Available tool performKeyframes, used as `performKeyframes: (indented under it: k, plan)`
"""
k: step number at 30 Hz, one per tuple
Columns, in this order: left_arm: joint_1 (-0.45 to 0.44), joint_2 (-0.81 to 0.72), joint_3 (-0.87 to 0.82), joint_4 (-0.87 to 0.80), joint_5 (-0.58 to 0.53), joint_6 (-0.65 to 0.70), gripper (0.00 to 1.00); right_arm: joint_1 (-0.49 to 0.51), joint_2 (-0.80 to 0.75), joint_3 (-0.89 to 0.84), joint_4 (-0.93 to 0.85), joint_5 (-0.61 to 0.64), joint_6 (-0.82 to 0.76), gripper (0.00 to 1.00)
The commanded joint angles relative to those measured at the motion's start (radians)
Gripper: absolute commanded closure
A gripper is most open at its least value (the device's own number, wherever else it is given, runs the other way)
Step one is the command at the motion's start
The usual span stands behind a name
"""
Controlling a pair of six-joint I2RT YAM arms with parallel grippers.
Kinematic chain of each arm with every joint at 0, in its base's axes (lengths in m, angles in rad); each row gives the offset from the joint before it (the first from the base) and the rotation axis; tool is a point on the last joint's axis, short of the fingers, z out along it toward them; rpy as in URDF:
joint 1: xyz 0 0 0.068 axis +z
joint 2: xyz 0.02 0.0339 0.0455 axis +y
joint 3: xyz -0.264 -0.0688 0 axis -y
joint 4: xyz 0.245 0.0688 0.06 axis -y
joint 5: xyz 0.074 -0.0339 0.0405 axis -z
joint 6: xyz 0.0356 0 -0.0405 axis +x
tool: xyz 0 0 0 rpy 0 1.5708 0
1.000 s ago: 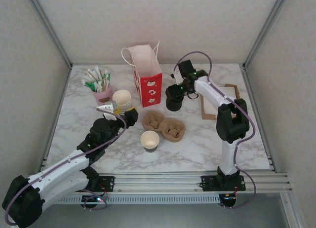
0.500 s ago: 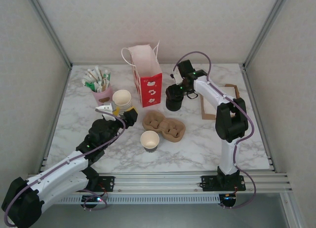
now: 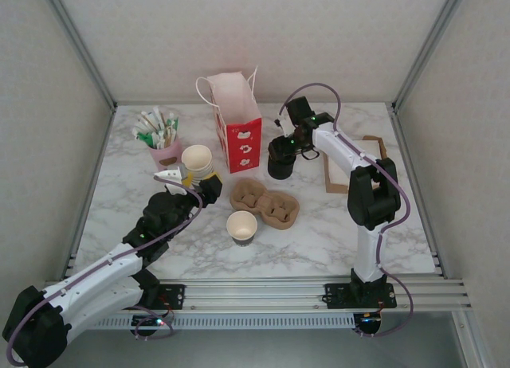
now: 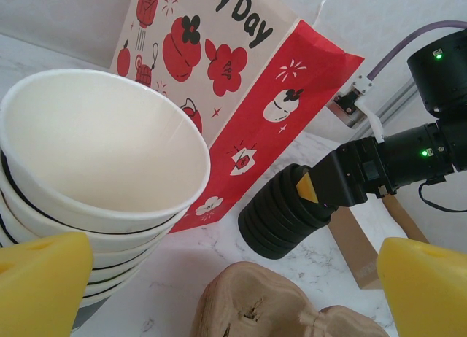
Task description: Pack the takeout coffee
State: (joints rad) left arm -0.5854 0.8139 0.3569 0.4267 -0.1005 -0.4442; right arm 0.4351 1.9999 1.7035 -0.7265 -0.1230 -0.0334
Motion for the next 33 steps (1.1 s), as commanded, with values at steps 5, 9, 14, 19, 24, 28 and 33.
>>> performKeyframes:
  k: [5, 9, 14, 19, 24, 28, 33]
  plan:
    - [0.009, -0.018, -0.016, 0.026, -0.013, 0.011, 0.0, 0.009, -0.026, 0.017, -0.027, 0.029, 0.01, 0.31]
    - [0.009, -0.024, -0.017, 0.027, -0.015, 0.012, 0.0, 0.01, -0.032, 0.016, -0.03, 0.029, 0.013, 0.32]
    - [0.009, -0.028, -0.019, 0.028, -0.016, 0.014, 0.0, 0.011, -0.044, 0.016, -0.035, 0.029, 0.017, 0.32]
    - [0.009, -0.031, -0.021, 0.027, -0.017, 0.013, 0.0, 0.012, -0.054, 0.015, -0.04, 0.034, 0.021, 0.33]
    - [0.009, -0.036, -0.024, 0.03, -0.018, 0.013, 0.0, 0.012, -0.077, 0.002, -0.039, 0.036, 0.026, 0.33]
    - [0.009, -0.038, -0.026, 0.031, -0.018, 0.013, 0.0, 0.012, -0.088, 0.002, -0.046, 0.034, 0.027, 0.33]
    - [0.009, -0.038, -0.026, 0.033, -0.016, 0.014, 0.0, 0.012, -0.09, 0.005, -0.051, 0.03, 0.026, 0.33]
